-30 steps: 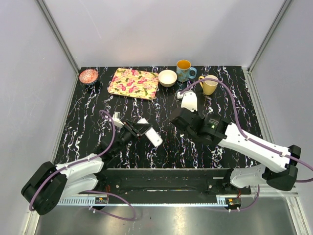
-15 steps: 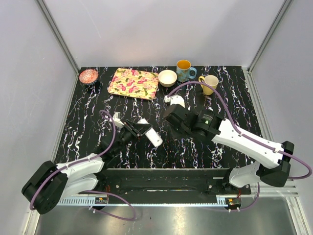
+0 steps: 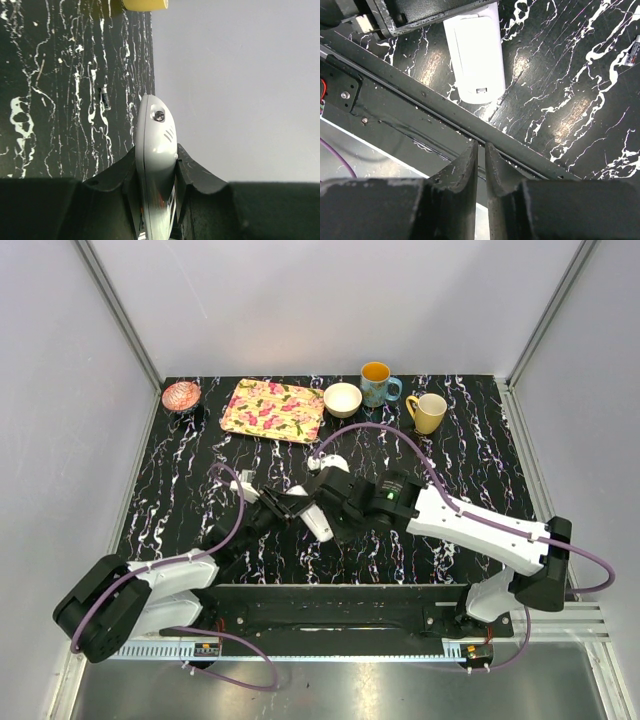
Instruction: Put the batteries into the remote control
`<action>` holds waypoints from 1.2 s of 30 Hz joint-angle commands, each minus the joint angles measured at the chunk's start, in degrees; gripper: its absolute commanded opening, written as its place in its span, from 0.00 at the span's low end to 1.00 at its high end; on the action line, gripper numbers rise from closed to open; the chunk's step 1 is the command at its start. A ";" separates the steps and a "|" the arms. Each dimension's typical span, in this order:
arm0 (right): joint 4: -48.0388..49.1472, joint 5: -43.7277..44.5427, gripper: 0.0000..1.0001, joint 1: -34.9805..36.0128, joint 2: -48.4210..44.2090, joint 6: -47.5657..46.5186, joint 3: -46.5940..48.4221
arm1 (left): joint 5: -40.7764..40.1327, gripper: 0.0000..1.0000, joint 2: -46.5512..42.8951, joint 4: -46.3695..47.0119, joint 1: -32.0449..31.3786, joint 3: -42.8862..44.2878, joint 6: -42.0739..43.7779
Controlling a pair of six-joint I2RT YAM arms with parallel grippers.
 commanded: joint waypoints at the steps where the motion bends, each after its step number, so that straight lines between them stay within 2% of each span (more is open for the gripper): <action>1: 4.36 0.23 0.21 0.28 0.42 0.99 -1.72 | 1.57 0.00 -0.52 7.32 -0.89 2.99 -1.13; 6: 6.65 0.84 0.27 0.37 1.73 1.08 -2.34 | 1.48 0.00 -1.23 7.32 -1.60 2.64 -1.22; 12: 8.23 3.30 0.48 0.28 1.91 1.69 -1.90 | 0.69 0.00 -1.76 7.14 -2.65 2.20 -1.22; 16: 7.79 3.57 0.54 0.28 3.49 0.21 0.29 | 0.87 0.00 -1.67 7.23 -3.09 2.29 -1.13; 31: 5.68 8.23 0.56 -0.07 6.83 -4.37 3.02 | 1.31 0.00 -2.11 8.55 -4.85 1.15 -1.04; 36: 6.03 6.21 0.48 -1.12 5.78 -4.55 2.85 | 0.87 0.00 -2.46 8.55 -4.94 0.88 -1.04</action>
